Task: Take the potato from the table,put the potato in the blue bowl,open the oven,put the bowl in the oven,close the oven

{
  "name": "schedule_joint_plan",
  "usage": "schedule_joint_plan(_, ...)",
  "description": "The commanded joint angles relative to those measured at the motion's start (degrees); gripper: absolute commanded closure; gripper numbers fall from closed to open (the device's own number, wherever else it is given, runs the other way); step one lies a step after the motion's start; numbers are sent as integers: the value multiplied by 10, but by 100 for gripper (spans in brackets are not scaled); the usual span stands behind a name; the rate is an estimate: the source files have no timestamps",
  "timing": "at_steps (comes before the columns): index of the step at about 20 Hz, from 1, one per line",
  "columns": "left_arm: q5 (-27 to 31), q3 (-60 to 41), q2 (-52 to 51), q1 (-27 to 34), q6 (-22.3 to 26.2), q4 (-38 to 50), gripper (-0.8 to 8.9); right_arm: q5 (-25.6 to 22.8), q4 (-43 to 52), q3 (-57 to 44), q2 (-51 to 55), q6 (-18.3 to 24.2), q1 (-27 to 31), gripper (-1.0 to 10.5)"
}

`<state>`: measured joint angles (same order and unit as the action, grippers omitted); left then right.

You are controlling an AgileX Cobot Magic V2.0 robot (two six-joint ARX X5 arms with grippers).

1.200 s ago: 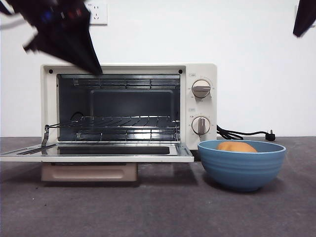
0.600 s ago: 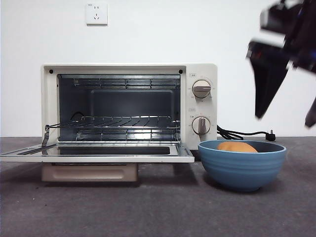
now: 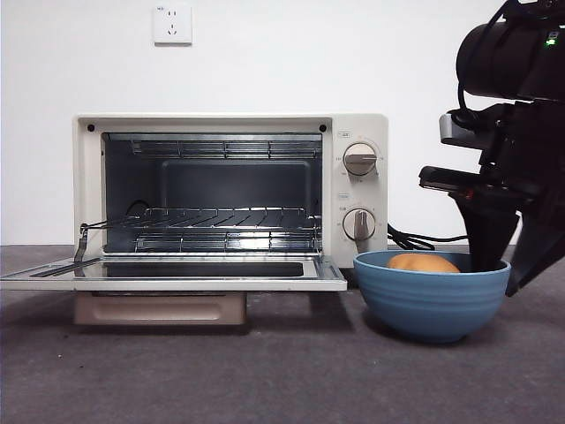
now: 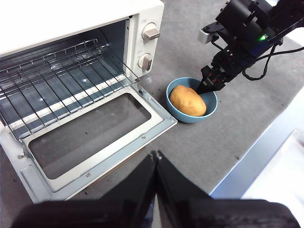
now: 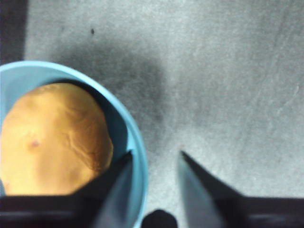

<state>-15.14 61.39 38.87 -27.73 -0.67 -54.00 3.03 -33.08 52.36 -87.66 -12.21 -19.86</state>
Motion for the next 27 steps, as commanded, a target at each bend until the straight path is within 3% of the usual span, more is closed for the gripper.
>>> schedule_joint_plan(1,3,-3,-2,0,-4,1,821,6,10,-5,-3,3,0,963)
schedule_joint_plan(3,12,-3,-2,0,-4,1,821,31,10,-5,0,2,-1,963)
schedule_joint_plan(6,36,-3,-1,0,-2,1,821,31,10,-5,28,-2,-12,964)
schedule_joint_plan(10,76,-3,-1,0,8,1,821,30,9,0,106,-26,-70,965)
schedule_joint_plan(13,76,-3,-1,0,10,1,821,20,16,37,118,-52,-128,966)
schedule_joint_plan(17,76,-3,-1,0,14,-1,821,-8,50,108,63,-84,-167,967)
schedule_joint_plan(27,74,-3,-1,0,23,-14,821,-51,57,306,-149,-109,-170,966)
